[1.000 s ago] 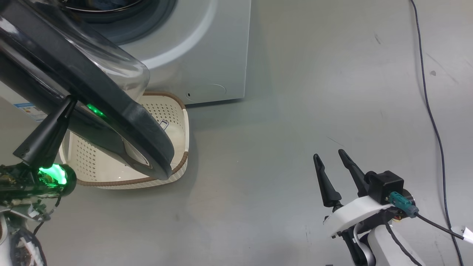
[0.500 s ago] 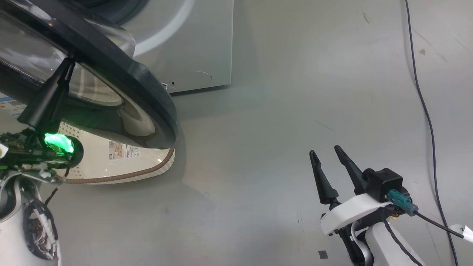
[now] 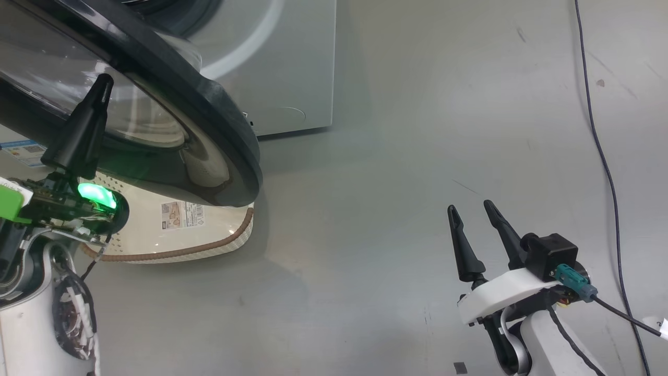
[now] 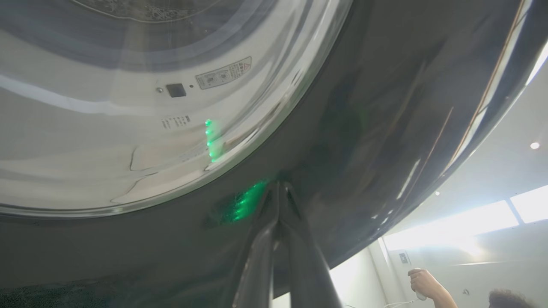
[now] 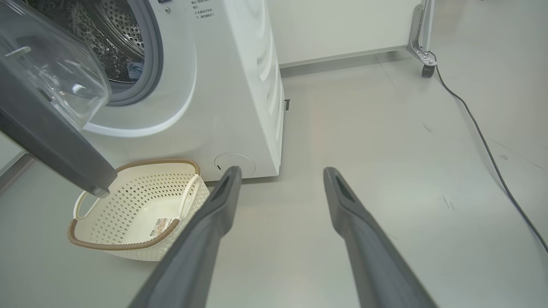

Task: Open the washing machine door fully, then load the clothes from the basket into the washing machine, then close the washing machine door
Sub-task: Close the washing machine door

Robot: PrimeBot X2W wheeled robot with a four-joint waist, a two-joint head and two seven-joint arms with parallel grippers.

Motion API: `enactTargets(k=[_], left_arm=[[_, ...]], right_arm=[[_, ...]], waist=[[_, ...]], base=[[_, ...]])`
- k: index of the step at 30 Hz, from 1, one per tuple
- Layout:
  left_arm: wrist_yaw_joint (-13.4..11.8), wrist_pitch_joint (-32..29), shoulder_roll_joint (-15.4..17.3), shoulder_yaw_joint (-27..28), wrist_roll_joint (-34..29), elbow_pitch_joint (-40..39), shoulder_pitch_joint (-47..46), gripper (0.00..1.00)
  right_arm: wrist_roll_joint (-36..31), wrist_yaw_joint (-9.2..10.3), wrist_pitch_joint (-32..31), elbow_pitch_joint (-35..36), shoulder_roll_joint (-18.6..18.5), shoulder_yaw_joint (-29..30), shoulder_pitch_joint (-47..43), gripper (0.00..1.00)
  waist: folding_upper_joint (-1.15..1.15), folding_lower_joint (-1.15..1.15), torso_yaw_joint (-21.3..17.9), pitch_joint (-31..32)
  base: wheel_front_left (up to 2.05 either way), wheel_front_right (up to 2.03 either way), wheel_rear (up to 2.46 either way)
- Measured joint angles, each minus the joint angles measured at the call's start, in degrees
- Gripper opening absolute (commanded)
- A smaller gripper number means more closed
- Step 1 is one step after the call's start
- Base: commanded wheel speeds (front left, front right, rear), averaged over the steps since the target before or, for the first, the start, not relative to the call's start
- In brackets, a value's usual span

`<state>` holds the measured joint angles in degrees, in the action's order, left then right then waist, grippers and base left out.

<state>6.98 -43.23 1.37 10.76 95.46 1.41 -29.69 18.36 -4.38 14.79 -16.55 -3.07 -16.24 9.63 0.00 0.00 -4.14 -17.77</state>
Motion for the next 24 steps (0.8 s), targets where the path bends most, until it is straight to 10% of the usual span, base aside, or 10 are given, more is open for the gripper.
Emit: enactTargets(k=[20,24], left_arm=[[0.0,9.56,-0.04,4.46,-2.86,-1.31,10.2,0.0],[0.0,11.04,-0.05,4.65,-2.78,-1.58,11.78,0.15]], right_arm=[[0.4,0.32,0.0,-0.04,0.01,0.7,-0.71,1.0],[0.4,0.32,0.0,-0.08,0.0,0.7,-1.11,1.0]], waist=[[0.0,0.0,3.85,3.51],[0.0,0.0,4.08,3.99]], base=[[0.0,0.0,0.0],[0.0,0.0,0.0]])
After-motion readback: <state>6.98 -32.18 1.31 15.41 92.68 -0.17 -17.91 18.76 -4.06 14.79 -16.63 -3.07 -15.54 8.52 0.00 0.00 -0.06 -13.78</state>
